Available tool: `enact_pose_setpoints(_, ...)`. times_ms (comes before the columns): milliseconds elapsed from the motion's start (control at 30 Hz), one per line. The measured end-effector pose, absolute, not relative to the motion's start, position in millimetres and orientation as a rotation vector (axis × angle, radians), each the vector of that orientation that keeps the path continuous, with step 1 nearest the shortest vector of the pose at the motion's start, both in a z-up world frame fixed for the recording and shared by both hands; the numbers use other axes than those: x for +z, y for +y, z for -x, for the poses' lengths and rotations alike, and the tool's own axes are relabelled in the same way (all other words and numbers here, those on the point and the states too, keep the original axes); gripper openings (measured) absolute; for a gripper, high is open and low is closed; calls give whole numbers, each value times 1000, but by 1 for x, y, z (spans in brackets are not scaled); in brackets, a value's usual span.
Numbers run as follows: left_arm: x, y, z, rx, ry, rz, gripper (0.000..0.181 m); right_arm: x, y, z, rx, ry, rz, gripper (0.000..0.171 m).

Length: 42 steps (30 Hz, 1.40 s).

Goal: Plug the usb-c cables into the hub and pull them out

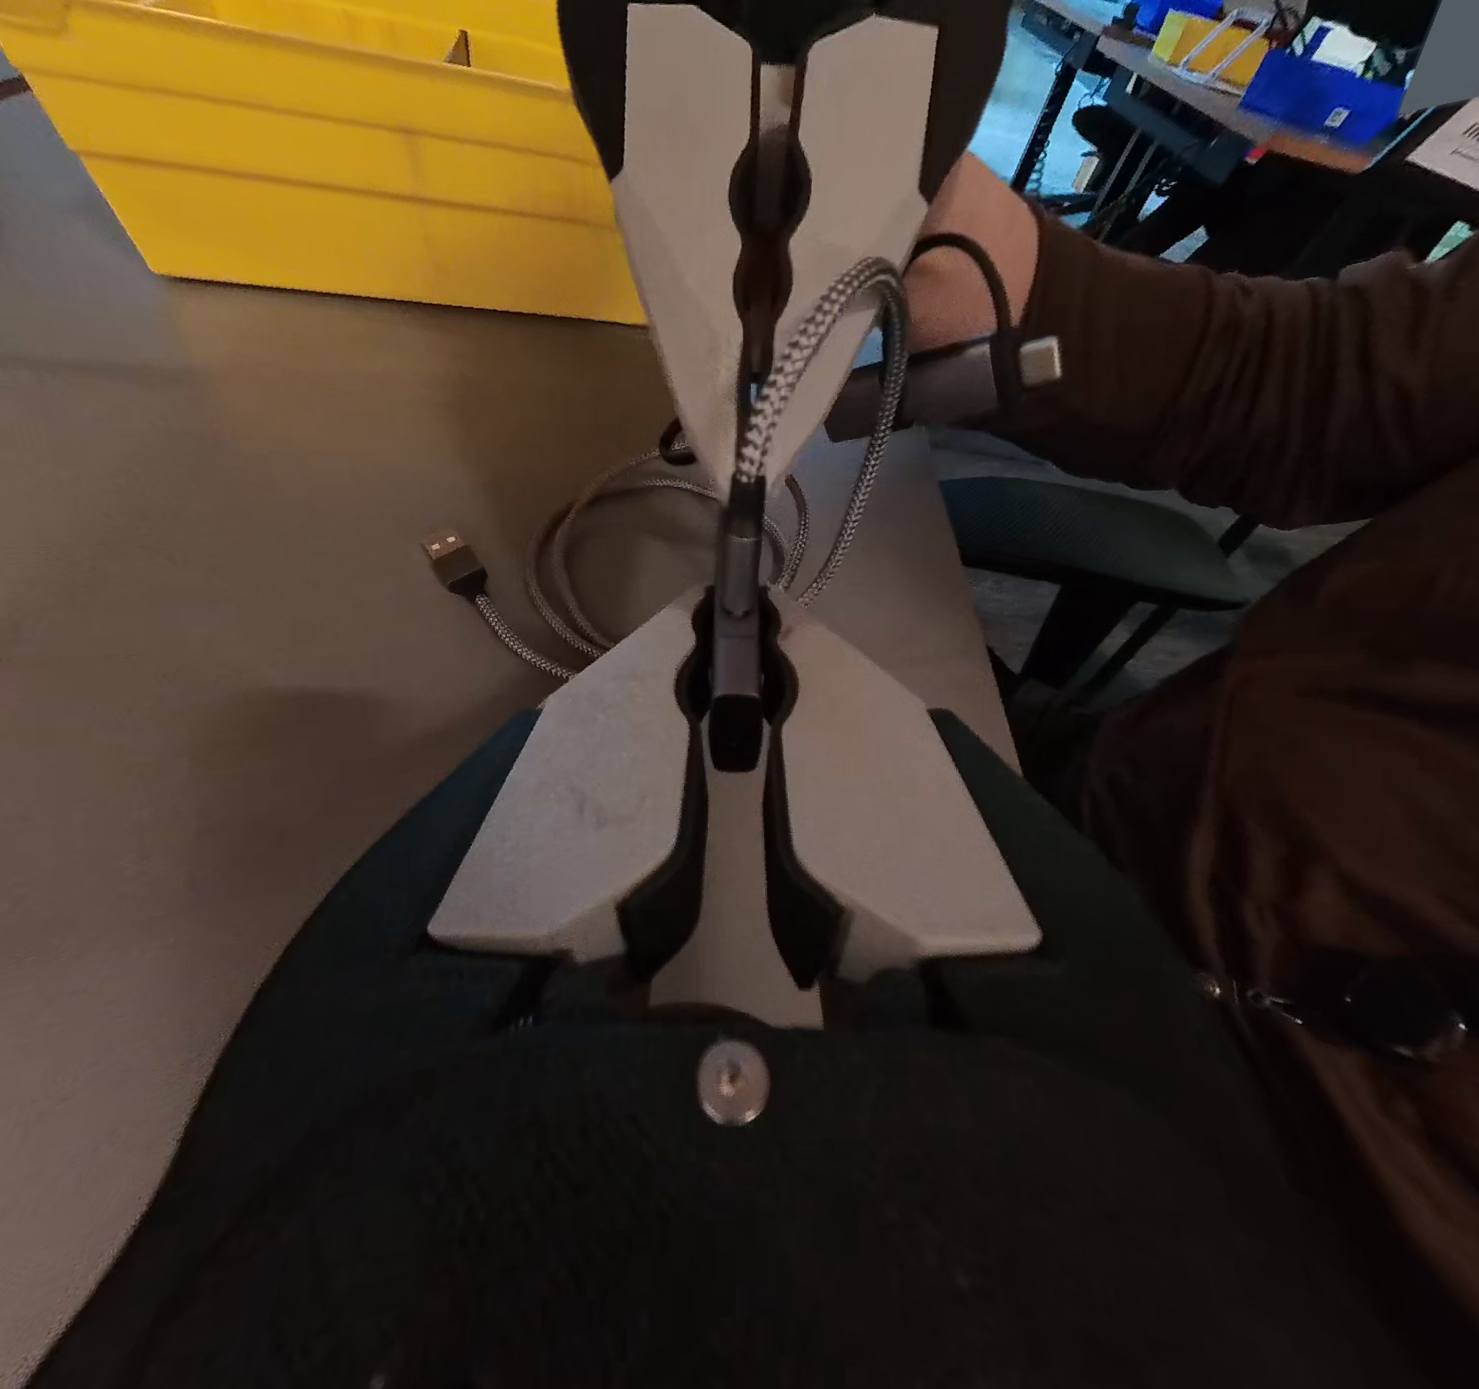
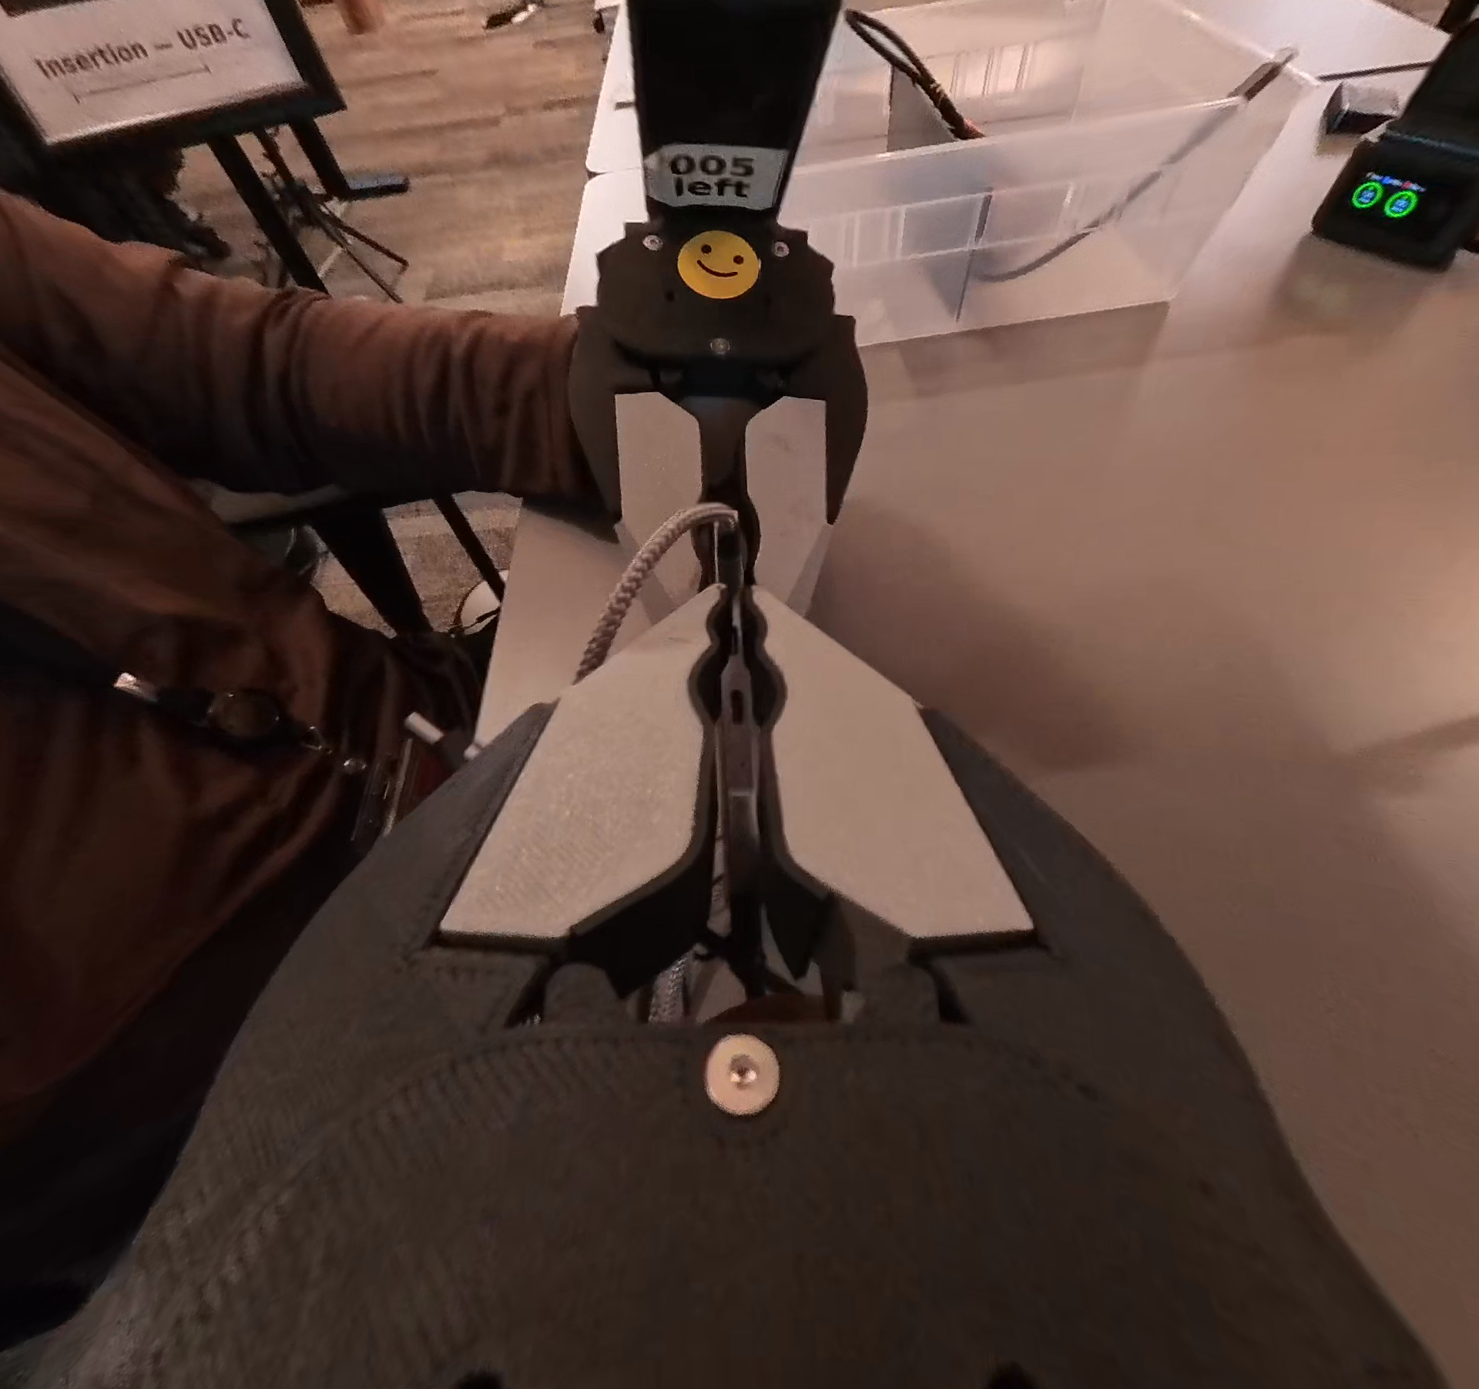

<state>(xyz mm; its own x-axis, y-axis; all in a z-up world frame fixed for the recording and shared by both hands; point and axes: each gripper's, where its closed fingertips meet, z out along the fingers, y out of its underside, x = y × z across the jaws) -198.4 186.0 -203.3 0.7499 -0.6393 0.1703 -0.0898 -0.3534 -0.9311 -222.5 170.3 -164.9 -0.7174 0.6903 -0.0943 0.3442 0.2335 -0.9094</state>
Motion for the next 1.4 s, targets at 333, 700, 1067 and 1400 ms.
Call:
enact_pose_setpoints(333, -202, 187, 204, -612, 540, 1871, 6, -170, 164, 232, 1376, -2207, 882, 0)
enact_pose_setpoints(700, -205, 188, 203, -595, 548, 1882, 5, -174, 159, 236, 1365, -2230, 864, 4)
enact_pose_setpoints(1067, -203, 188, 204, -585, 547, 1873, 6, -173, 161, 235, 1348, -2228, 859, 4)
enact_pose_setpoints(1400, -207, 192, 210, -569, 499, 1889, 6, -176, 163, 241, 1285, -2198, 878, 2)
